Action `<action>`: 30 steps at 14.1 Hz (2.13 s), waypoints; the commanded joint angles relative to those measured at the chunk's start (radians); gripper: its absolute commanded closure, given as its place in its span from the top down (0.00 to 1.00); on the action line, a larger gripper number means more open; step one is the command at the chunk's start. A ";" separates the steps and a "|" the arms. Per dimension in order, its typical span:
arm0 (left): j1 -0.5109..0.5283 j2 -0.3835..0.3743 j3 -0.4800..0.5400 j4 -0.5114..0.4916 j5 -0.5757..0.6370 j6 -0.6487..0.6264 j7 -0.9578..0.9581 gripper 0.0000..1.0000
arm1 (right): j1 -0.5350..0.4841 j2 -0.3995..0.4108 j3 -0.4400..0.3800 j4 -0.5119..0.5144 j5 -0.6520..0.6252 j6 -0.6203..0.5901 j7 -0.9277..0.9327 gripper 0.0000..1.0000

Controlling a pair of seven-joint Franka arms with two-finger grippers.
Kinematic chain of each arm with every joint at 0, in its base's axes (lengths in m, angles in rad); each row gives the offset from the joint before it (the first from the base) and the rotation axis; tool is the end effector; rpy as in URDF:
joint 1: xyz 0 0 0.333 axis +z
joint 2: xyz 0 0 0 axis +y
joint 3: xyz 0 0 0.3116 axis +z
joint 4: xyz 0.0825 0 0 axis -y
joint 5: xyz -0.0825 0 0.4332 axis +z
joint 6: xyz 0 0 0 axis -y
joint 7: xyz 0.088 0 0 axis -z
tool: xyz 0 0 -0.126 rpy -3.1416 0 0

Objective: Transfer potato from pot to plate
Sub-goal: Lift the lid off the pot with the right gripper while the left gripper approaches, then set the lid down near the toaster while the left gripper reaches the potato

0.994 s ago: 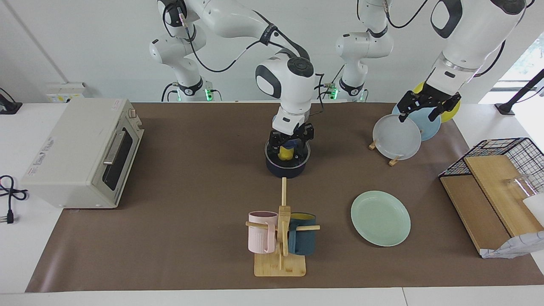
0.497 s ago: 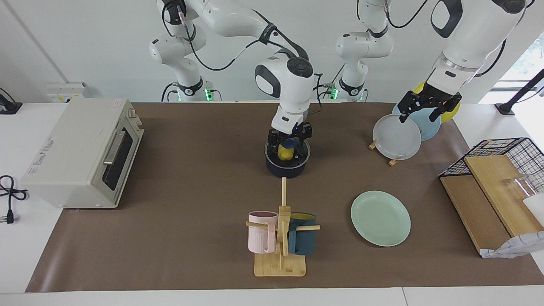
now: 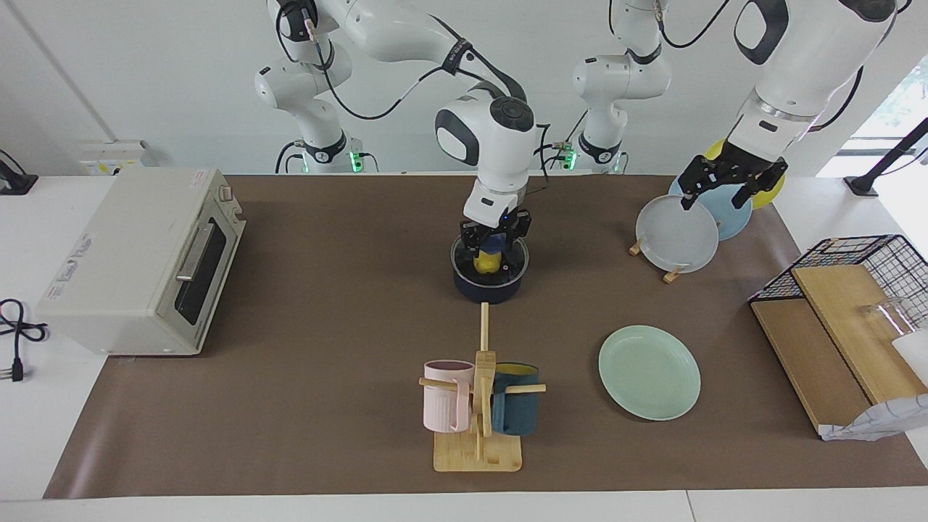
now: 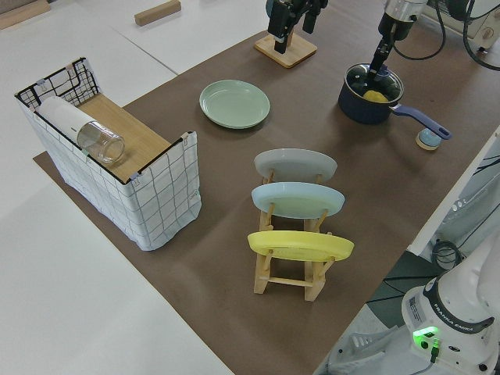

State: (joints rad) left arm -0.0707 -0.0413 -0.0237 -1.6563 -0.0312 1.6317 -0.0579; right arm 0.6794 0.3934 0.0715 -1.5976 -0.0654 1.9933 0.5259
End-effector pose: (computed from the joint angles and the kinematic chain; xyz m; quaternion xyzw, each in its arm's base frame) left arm 0.5931 -0.0602 0.5866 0.9997 -0.0174 0.0072 0.0157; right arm 0.5281 0.4793 0.3626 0.9923 0.1228 0.0110 0.0119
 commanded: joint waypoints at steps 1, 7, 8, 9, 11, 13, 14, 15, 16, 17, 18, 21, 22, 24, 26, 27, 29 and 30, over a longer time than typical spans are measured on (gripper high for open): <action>0.009 -0.023 -0.007 -0.027 0.011 0.017 0.004 1.00 | -0.006 -0.027 0.005 -0.030 0.006 0.021 -0.003 0.45; 0.006 -0.025 -0.008 -0.030 0.011 0.025 0.010 1.00 | -0.093 -0.056 0.005 0.068 0.007 -0.111 -0.097 0.33; 0.000 -0.025 -0.008 -0.030 0.011 0.024 0.010 1.00 | -0.136 -0.060 0.005 0.083 0.007 -0.132 -0.171 0.33; -0.003 -0.025 -0.013 -0.030 0.011 0.025 0.009 1.00 | -0.191 -0.070 0.005 0.082 0.010 -0.139 -0.249 0.33; -0.061 -0.025 -0.013 -0.031 0.010 0.025 -0.019 1.00 | -0.321 -0.082 0.004 0.081 0.062 -0.171 -0.434 0.33; -0.119 -0.028 -0.015 -0.031 0.007 0.024 -0.103 1.00 | -0.466 -0.085 0.002 0.062 0.062 -0.200 -0.634 0.33; -0.161 -0.031 -0.015 -0.046 0.005 0.022 -0.141 1.00 | -0.530 -0.099 0.002 0.024 0.062 -0.194 -0.723 0.33; -0.197 -0.044 -0.016 -0.077 0.001 0.025 -0.187 1.00 | -0.581 -0.116 0.001 -0.025 0.062 -0.177 -0.791 0.33; -0.260 -0.054 -0.016 -0.117 -0.006 0.039 -0.244 1.00 | -0.615 -0.137 0.001 -0.080 0.061 -0.139 -0.838 0.34; -0.334 -0.052 -0.016 -0.163 -0.013 0.072 -0.311 1.00 | -0.650 -0.163 0.001 -0.163 0.061 -0.073 -0.869 0.34; -0.394 -0.058 -0.016 -0.225 -0.013 0.133 -0.385 1.00 | -0.684 -0.198 0.001 -0.271 0.061 0.008 -0.892 0.34; -0.518 -0.004 -0.016 -0.332 -0.036 0.337 -0.509 1.00 | -0.715 -0.260 0.001 -0.484 0.062 0.214 -0.966 0.34; -0.555 0.042 -0.015 -0.338 -0.036 0.409 -0.552 1.00 | -0.713 -0.263 0.001 -0.495 0.062 0.220 -0.966 0.35; -0.574 0.113 -0.016 -0.346 -0.036 0.506 -0.569 1.00 | -0.713 -0.274 0.001 -0.531 0.062 0.239 -0.962 0.39; -0.595 0.156 -0.016 -0.346 -0.036 0.554 -0.563 1.00 | -0.715 -0.283 0.001 -0.561 0.062 0.272 -0.960 0.62; -0.597 0.181 -0.015 -0.346 -0.036 0.577 -0.560 1.00 | -0.713 -0.283 0.001 -0.562 0.062 0.272 -0.958 0.93; -0.597 0.208 -0.016 -0.349 -0.036 0.623 -0.560 1.00 | -0.713 -0.280 0.001 -0.549 0.062 0.260 -0.957 1.00; -0.597 0.213 -0.015 -0.350 -0.036 0.628 -0.557 1.00 | -0.713 -0.277 0.001 -0.515 0.062 0.243 -0.955 1.00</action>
State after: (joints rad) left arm -0.6495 0.1663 -0.0570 -2.0006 -0.0529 2.2298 -0.6190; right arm -0.0202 0.1377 0.0620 -2.1233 -0.0185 2.2439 -0.4149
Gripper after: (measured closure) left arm 0.000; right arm 0.066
